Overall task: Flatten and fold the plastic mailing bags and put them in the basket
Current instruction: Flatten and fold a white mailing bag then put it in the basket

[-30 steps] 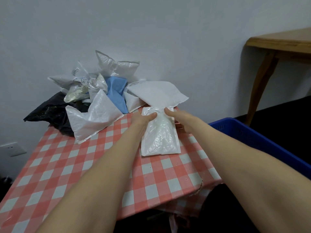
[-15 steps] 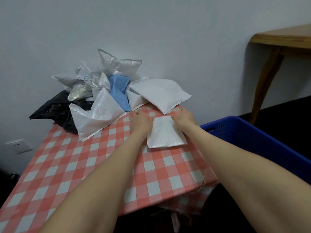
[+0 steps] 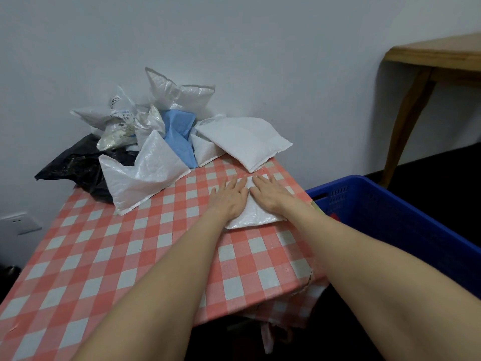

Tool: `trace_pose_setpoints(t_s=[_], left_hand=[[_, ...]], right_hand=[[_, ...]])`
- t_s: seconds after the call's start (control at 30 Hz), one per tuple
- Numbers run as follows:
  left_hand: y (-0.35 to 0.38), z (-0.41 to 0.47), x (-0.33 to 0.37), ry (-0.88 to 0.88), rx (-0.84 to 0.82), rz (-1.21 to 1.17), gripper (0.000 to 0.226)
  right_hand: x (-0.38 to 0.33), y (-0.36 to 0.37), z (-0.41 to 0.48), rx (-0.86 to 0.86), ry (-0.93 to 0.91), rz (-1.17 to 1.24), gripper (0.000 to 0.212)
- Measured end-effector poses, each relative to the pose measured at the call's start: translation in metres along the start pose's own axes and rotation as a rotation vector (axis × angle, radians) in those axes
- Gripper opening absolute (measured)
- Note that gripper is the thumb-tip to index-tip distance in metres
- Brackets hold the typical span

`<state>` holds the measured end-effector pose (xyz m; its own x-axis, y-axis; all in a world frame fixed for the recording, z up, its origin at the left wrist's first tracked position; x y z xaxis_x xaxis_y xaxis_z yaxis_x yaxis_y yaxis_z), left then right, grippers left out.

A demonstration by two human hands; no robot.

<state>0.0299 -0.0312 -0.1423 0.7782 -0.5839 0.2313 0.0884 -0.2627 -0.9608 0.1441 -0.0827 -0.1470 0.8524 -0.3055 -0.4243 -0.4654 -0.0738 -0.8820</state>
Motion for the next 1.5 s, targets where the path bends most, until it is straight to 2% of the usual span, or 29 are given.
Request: trace_pose_setpoints(t_s=[0.13, 0.57, 0.67, 0.77, 0.83, 0.93, 1.03, 1.3, 1.5], left_hand=[[0.003, 0.001, 0.001, -0.014, 0.006, 0.014, 0.05], [0.006, 0.002, -0.002, -0.024, -0.023, 0.012, 0.051], [0.002, 0.0, -0.003, -0.023, -0.046, -0.076, 0.051], [-0.006, -0.008, -0.007, -0.03, 0.071, -0.221, 0.05], [-0.009, -0.015, -0.006, -0.022, 0.143, -0.226, 0.049], [-0.006, -0.024, 0.003, 0.012, 0.106, -0.114, 0.05], [0.003, -0.027, 0.009, 0.018, 0.039, -0.06, 0.05], [0.015, -0.032, 0.01, 0.019, 0.096, -0.025, 0.05], [0.016, -0.032, 0.01, 0.021, 0.068, -0.028, 0.05]], right_hand=[[-0.002, -0.001, -0.007, -0.006, 0.009, 0.003, 0.054], [0.001, 0.007, -0.003, 0.021, 0.014, 0.003, 0.054], [0.002, 0.0, -0.002, 0.001, -0.016, 0.122, 0.055], [0.009, -0.017, -0.007, 0.144, -0.012, 0.252, 0.052], [0.011, -0.022, -0.019, 0.22, -0.01, 0.16, 0.054], [0.008, -0.013, -0.033, 0.121, -0.024, -0.033, 0.058], [0.005, 0.001, -0.045, 0.046, -0.006, -0.121, 0.059], [0.01, 0.015, -0.045, 0.031, 0.063, -0.195, 0.065], [0.009, 0.015, -0.045, -0.002, 0.08, -0.21, 0.065]])
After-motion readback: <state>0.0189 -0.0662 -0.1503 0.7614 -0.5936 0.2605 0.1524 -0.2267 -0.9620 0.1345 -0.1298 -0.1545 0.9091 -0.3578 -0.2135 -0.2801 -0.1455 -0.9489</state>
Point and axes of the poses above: each hand's wrist, its own z-axis towards the middle knuckle, its own y-axis out of the palm, x = y × z, the point moved 3 cm from there along z, towards the middle knuckle, and after that the axes turned 4 degrees about -x, right-handed, at the moved point
